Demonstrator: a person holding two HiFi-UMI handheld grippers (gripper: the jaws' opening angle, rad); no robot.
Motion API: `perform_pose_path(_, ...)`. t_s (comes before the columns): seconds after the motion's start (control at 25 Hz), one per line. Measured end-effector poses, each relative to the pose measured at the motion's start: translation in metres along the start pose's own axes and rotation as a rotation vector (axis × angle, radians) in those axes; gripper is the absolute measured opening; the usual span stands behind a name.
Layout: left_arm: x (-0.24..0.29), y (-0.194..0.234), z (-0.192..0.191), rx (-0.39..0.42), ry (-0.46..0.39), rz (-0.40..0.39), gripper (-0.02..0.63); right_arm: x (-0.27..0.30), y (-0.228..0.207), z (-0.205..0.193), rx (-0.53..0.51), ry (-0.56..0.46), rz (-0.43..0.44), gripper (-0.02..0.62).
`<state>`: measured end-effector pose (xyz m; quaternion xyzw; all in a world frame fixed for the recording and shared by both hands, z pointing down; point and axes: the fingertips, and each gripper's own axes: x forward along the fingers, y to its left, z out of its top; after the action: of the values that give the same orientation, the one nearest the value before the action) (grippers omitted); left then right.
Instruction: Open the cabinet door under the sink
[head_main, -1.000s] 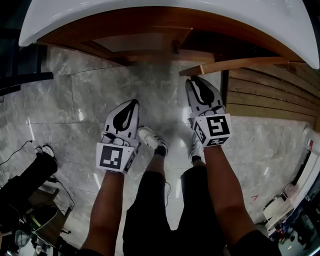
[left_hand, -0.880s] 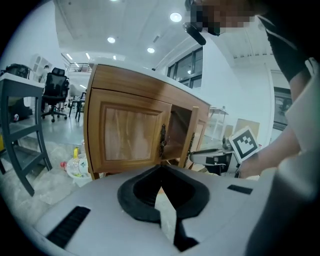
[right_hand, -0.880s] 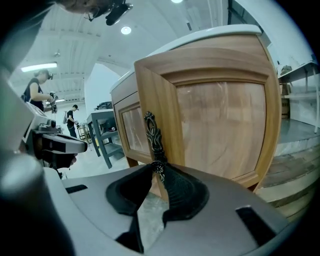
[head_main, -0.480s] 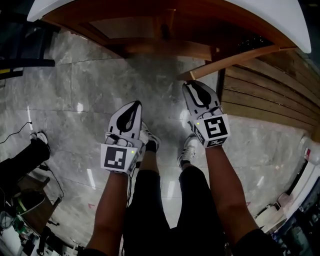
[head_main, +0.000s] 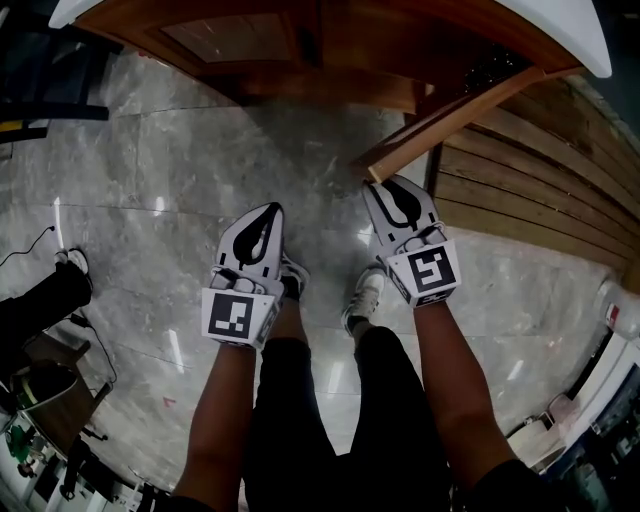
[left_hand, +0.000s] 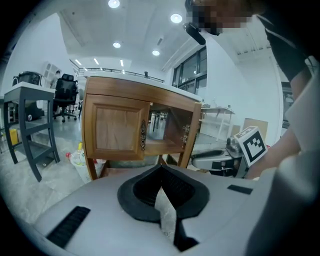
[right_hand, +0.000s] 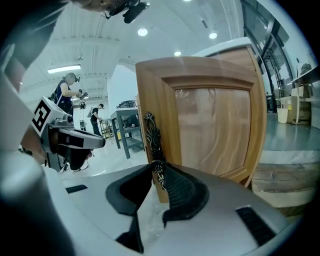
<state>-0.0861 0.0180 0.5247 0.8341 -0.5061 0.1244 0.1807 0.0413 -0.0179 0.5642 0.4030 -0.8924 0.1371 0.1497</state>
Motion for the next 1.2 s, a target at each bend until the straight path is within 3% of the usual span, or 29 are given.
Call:
perform_pose_path(0.64, 0.024, -0.058, -0.01, 0.0, 0.015, -0.027, 0.021, -0.069, -0.013, -0.015, -0.02, -0.059, 0.078, 0.091)
perform_pose_path(1.04, 0.039, -0.081, -0.011, 0.01, 0.025, -0.055, 0.021, -0.12, -0.042, -0.046, -0.013, -0.003, 0.03, 0.074)
perform_pose_path(1.2, 0.045, -0.089, -0.01, 0.012, 0.034, -0.071, 0.021, -0.13, -0.05, -0.039, -0.002, -0.053, -0.002, 0.071)
